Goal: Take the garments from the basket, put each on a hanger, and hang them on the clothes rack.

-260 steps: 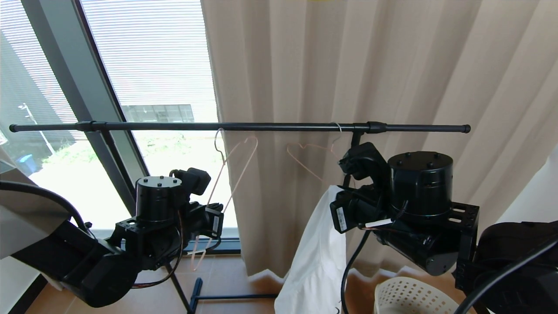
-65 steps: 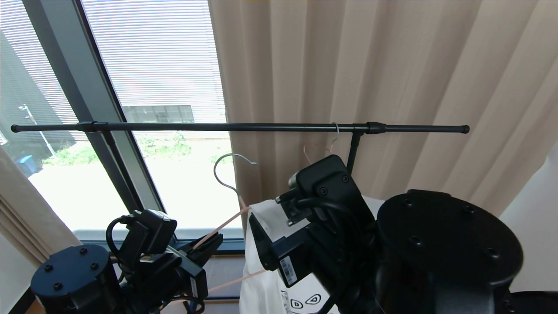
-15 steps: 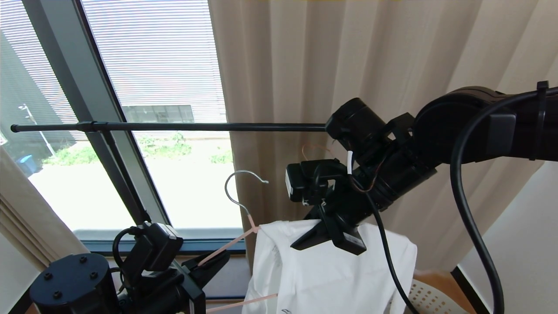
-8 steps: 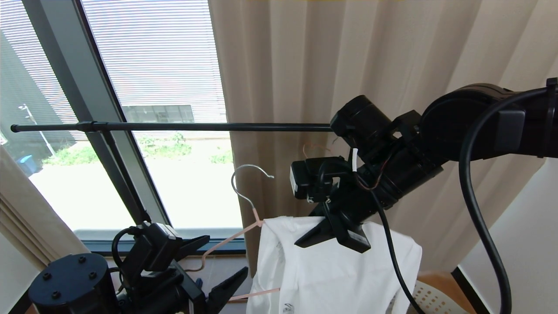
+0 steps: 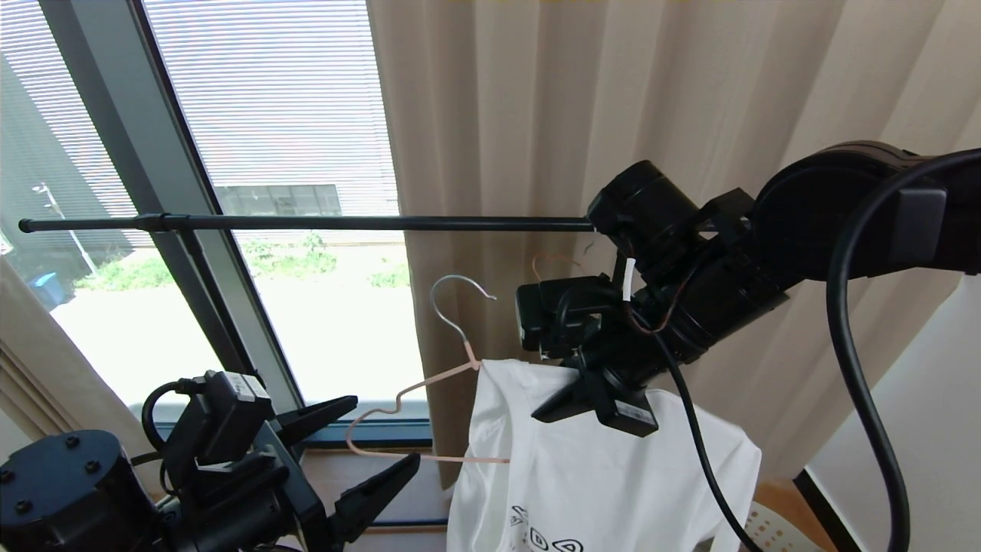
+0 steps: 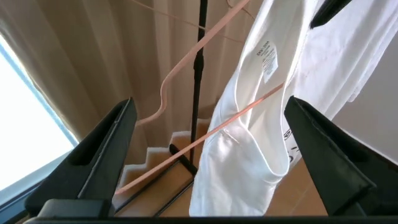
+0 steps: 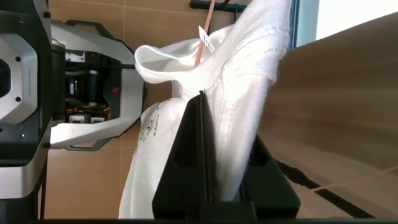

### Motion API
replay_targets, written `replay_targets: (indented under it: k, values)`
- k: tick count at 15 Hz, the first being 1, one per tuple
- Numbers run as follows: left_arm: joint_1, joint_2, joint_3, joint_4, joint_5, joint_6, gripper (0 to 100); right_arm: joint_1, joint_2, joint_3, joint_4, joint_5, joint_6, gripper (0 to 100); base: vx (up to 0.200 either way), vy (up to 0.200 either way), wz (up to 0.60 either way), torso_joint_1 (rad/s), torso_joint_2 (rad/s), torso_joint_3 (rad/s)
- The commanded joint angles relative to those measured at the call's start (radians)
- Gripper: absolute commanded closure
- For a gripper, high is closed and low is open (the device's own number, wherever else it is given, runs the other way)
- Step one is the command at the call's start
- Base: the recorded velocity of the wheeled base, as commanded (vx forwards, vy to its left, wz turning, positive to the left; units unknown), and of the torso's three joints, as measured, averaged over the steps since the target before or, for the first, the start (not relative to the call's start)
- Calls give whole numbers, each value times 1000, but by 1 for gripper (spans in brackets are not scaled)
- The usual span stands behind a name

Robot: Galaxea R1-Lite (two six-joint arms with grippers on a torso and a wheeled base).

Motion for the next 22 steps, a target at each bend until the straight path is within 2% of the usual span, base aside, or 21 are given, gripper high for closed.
replay_targets:
  k: [1, 3, 6, 7, 8, 10, 15, 19, 22]
  values:
    - [11, -29, 0, -1, -6, -15, 0, 2, -9, -4, -3, -37, 0, 100, 0, 0, 0, 0, 0, 0]
    - [8, -21, 0, -1, -3, -18, 0, 3, -26, -7, -5, -94, 11, 100, 0, 0, 0, 0, 0, 0]
    - [-23, 71, 0, -1, 22, -15, 0, 3, -48, -1, -44, -163, 17, 100, 0, 0, 0, 0, 0, 0]
    - [-23, 71, 0, -1, 22, -15, 0, 3, -48, -1, -44, -163, 17, 100, 0, 0, 0, 0, 0, 0]
    - [-71, 154, 0, -1, 117, -15, 0, 3, -54, -2, -86, -220, 32, 100, 0, 0, 0, 0, 0, 0]
    - [-109, 209, 0, -1, 194, -17, 0, 3, -55, -1, -120, -229, 77, 100, 0, 0, 0, 0, 0, 0]
    - [-175, 283, -61, -1, 376, -23, 0, 5, -69, 1, -126, -231, 100, 100, 0, 0, 0, 0, 0, 0]
    - [-196, 281, -112, -1, 398, -87, 0, 23, -77, 1, -124, -229, 127, 100, 0, 0, 0, 0, 0, 0]
    - [-229, 283, -135, -1, 427, -106, 0, 25, -80, 6, -124, -228, 138, 100, 0, 0, 0, 0, 0, 0]
